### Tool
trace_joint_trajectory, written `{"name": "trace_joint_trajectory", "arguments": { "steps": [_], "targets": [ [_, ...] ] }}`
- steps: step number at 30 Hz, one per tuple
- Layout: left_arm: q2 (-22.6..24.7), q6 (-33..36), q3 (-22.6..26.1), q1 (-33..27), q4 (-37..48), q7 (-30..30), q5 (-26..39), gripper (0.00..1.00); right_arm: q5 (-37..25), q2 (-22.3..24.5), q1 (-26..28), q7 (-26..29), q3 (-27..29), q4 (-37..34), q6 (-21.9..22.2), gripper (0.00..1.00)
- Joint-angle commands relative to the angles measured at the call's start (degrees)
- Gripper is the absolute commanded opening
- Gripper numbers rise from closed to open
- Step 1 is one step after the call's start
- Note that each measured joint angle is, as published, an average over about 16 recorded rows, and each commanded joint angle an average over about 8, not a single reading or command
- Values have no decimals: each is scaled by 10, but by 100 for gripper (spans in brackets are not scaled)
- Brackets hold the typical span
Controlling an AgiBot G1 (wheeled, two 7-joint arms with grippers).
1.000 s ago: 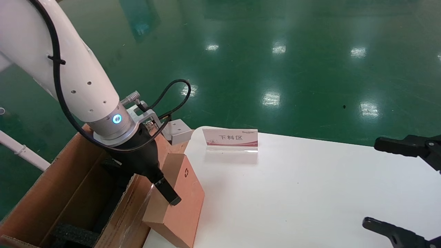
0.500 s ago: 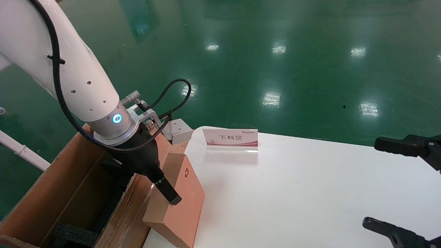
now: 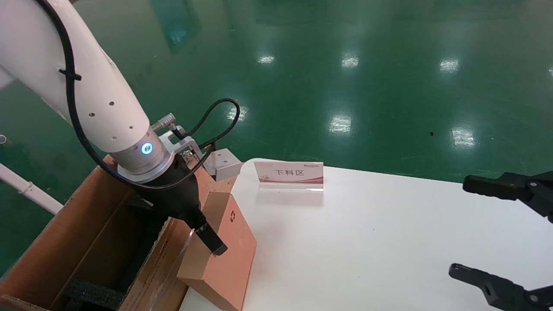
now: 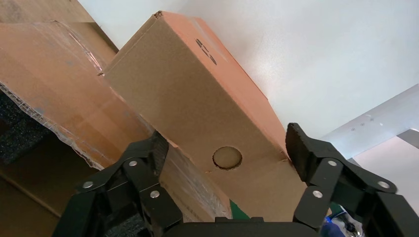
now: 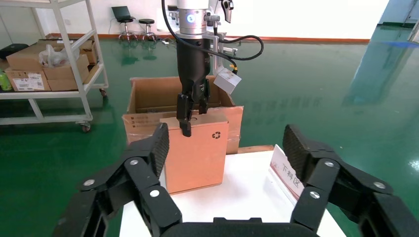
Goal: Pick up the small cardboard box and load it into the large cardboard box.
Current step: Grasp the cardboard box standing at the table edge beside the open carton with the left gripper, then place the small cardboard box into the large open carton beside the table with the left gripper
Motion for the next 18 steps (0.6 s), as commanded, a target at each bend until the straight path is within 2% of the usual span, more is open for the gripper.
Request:
{"name": "trace_joint_trajectory", "arguments": {
  "steps": [1,18],
  "targets": [
    [0,0,0,0,0,0,0,0,0,0,0,0,0,0,0,0],
    [0,0,-1,1,0,0,1,0,0,0,0,0,0,0,0,0]
  ]
}}
